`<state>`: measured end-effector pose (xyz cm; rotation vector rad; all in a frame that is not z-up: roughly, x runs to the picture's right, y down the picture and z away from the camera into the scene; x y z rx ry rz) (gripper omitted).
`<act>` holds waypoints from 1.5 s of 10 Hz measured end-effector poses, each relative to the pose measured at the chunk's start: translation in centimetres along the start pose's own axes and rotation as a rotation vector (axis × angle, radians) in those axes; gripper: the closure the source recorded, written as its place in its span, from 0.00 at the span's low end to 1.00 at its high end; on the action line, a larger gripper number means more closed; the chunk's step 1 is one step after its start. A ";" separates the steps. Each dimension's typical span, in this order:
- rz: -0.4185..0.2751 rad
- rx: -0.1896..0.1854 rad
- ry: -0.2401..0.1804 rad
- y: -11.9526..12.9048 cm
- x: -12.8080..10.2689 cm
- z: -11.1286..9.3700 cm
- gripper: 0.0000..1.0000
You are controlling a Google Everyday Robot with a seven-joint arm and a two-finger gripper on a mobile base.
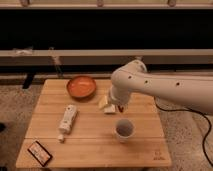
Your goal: Wipe the white sponge on the table
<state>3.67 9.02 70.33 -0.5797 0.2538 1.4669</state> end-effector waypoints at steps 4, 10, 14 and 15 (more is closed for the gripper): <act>0.000 0.000 0.000 0.0 0.0 0.0 0.20; -0.034 0.015 0.027 0.3 -1.8 1.4 0.20; -0.080 0.041 0.085 3.1 -9.6 7.6 0.20; -0.086 0.064 0.101 2.9 -11.0 9.5 0.20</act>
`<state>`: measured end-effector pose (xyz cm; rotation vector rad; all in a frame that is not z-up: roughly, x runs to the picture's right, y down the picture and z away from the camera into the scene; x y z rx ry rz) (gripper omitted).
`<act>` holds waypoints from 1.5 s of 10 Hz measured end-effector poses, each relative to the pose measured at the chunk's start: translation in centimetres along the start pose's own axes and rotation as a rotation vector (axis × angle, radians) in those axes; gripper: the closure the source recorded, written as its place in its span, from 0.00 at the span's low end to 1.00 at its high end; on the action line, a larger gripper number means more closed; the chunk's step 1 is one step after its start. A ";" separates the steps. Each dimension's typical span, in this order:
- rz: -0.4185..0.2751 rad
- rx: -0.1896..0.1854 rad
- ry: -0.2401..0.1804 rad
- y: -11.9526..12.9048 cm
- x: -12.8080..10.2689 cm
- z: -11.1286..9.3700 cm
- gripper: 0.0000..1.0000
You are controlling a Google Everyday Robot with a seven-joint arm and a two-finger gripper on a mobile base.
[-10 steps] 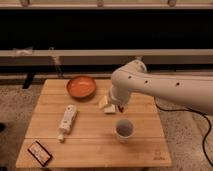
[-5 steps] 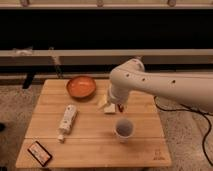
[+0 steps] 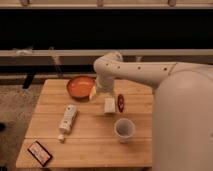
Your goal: Wipe the white sponge on the table
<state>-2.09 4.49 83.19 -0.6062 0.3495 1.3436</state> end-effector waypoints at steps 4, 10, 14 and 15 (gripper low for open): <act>0.022 0.042 0.053 -1.4 -1.1 3.4 0.20; 0.061 0.051 0.104 -3.4 -0.5 6.7 0.20; 0.076 0.059 0.126 -3.8 -0.5 8.2 0.20; 0.080 0.063 0.129 -3.9 -0.5 8.4 0.20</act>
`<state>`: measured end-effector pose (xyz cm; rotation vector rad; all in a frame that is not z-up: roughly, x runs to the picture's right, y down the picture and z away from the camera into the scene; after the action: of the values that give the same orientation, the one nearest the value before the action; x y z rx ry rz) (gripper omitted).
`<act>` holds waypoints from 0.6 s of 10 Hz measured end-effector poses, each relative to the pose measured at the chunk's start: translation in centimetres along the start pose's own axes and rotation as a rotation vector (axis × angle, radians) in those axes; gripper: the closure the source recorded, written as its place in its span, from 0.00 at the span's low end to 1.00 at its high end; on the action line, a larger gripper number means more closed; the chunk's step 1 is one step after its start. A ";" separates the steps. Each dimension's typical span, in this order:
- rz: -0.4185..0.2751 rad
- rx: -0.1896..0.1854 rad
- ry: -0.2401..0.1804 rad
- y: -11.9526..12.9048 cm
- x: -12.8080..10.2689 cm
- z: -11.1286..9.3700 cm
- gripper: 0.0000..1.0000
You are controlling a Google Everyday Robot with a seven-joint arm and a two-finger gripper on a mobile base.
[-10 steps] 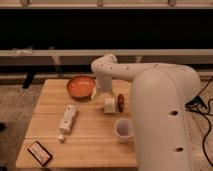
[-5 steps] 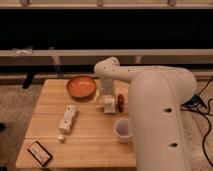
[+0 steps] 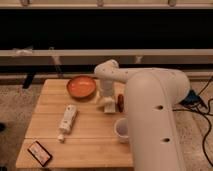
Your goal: Wipe the white sponge on the table
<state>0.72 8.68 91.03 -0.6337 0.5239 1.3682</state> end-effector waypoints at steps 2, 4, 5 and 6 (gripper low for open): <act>0.015 0.002 0.010 -0.6 0.0 0.6 0.20; 0.023 -0.002 0.021 -0.7 -0.3 1.1 0.26; 0.025 -0.006 0.026 -0.8 -0.4 1.4 0.36; 0.026 -0.008 0.029 -0.9 -0.5 1.6 0.44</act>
<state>1.49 9.31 92.62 -0.6559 0.5521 1.3877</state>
